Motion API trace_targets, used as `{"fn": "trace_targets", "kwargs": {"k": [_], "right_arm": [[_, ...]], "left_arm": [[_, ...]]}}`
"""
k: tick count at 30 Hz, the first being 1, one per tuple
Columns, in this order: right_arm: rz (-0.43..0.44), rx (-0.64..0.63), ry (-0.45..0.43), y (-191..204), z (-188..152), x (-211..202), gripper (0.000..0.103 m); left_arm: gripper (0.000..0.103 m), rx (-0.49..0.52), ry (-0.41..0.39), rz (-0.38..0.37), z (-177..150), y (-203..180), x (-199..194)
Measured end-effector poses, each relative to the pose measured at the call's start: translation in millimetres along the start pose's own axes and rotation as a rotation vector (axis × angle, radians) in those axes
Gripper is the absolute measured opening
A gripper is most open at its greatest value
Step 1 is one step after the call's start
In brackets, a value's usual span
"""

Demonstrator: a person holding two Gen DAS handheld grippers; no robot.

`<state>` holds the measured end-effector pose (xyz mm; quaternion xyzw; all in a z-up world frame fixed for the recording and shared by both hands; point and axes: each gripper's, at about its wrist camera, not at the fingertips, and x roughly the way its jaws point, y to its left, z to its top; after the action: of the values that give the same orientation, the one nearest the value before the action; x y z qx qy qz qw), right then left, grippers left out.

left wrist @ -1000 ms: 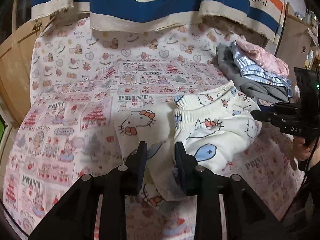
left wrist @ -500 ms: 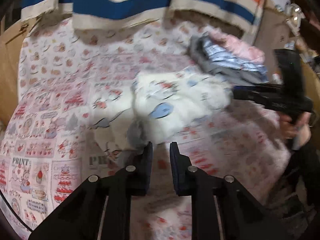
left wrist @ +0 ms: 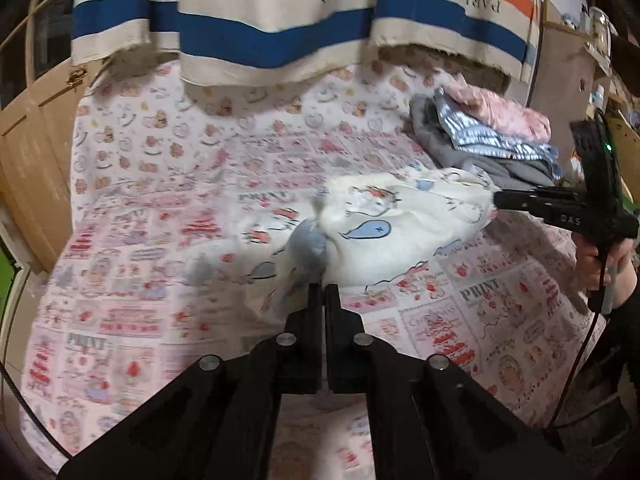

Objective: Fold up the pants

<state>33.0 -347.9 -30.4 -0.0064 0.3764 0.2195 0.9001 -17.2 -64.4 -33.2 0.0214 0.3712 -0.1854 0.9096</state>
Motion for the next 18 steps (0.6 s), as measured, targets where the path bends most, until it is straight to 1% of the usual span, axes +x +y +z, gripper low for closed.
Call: {"fn": "trace_targets", "kwargs": {"k": [2, 4, 6, 8, 9, 11, 12, 14, 16, 18], "right_arm": [[-0.003, 0.013, -0.011, 2.1, 1.6, -6.4, 0.003], [-0.001, -0.012, 0.001, 7.6, -0.2, -5.7, 0.002], [-0.03, -0.021, 0.041, 10.5, -8.1, 5.1, 0.002], [-0.033, -0.007, 0.083, 7.2, -17.2, 16.5, 0.002], [-0.024, 0.005, 0.083, 4.7, -19.6, 16.8, 0.002], [-0.005, 0.028, 0.073, 2.3, -18.3, 9.5, 0.003], [-0.011, 0.033, 0.067, 1.3, -17.4, 6.2, 0.003], [-0.065, 0.029, 0.043, 1.4, -13.4, -4.0, 0.003], [-0.098, 0.028, -0.004, 0.6, -8.1, -19.8, 0.003], [-0.095, 0.053, -0.059, 0.4, 1.8, -35.4, 0.007]], "left_arm": [[0.001, 0.0, -0.007, 0.016, 2.1, 5.7, -3.9], [0.001, 0.015, -0.01, 0.038, 0.1, 7.2, -3.3], [0.001, 0.009, 0.02, 0.04, -5.3, 8.7, 4.9], [0.001, 0.006, 0.046, 0.036, -13.9, 9.7, 13.5], [0.001, 0.003, 0.052, 0.031, -17.4, 9.3, 15.0], [0.001, -0.003, 0.043, 0.008, -21.3, 8.8, 10.7], [0.001, -0.003, 0.036, 0.017, -21.5, 8.7, 6.2], [0.001, -0.001, 0.002, 0.029, -19.6, 9.7, -8.0], [0.001, -0.005, -0.035, 0.024, -15.2, 9.6, -23.9], [0.001, -0.001, -0.076, 0.015, -4.4, 6.2, -34.9]]}}
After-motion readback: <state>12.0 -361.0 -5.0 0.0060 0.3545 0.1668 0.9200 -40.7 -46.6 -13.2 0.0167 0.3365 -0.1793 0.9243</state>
